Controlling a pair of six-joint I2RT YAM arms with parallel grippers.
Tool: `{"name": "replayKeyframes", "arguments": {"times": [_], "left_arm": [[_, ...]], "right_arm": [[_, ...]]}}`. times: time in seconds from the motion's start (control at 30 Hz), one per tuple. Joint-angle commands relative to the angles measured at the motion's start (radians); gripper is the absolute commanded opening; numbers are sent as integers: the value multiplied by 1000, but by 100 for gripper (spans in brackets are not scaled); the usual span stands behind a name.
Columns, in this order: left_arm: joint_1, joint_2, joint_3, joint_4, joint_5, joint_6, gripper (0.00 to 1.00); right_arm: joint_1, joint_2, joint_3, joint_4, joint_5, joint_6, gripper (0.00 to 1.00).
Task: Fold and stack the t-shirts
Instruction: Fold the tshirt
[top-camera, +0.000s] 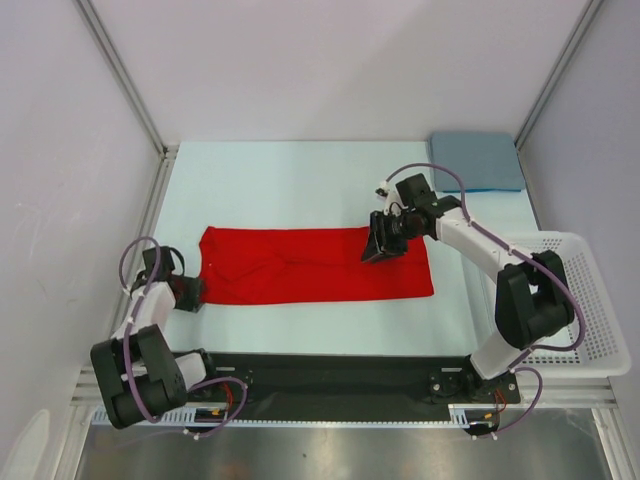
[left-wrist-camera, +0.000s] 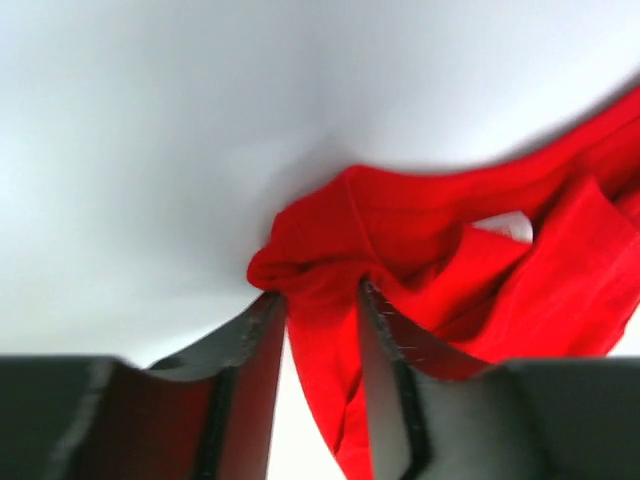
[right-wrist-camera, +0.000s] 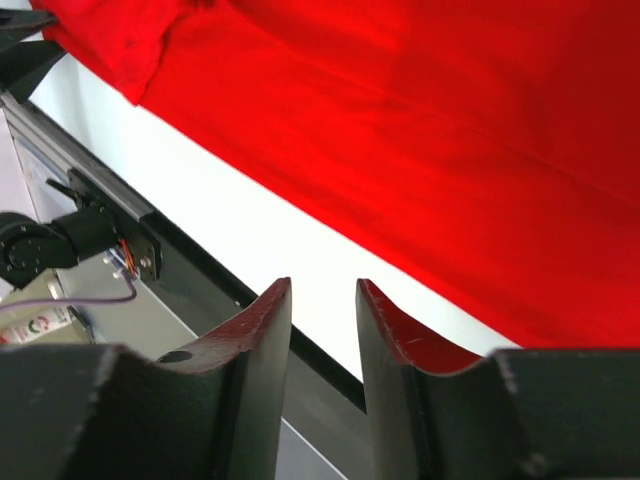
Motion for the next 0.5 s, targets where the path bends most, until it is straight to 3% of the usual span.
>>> {"name": "replayKeyframes", "arguments": {"times": [0.0,0.13,0.23,0.37,0.47], "left_arm": [[19,99,48,72,-77,60,38],[19,252,133,146,-71,137,18],[20,392,247,195,-71,201,10],[-1,629,554,237,-11,331,0],[-58,812,813,234,30,439,0]], "right_arm": [[-11,41,61,47,44,17,36],[-57,104,131,49,65,18,33],[-94,159,195,45,84,26,32],[-129,239,281,72,97,34,32],[-143,317,338,81,116,32,32]]}}
